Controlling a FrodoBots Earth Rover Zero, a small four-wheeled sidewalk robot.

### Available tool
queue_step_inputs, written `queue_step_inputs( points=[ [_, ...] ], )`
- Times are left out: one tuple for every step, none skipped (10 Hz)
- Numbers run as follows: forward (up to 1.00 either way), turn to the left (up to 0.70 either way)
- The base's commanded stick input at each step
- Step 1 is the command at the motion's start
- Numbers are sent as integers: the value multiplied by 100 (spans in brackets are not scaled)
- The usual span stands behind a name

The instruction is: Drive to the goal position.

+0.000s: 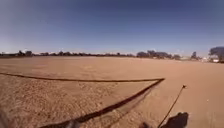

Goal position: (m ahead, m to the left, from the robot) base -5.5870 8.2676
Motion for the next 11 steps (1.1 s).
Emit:
queue_step_inputs(
  points=[
    [70, -27],
    [70, -27],
    [70, -27],
    [70, -27],
    [70, -27],
    [70, -27],
    [70, -27],
    [70, -27],
    [70, -27],
    [70, -27],
    [70, -27]
  ],
)
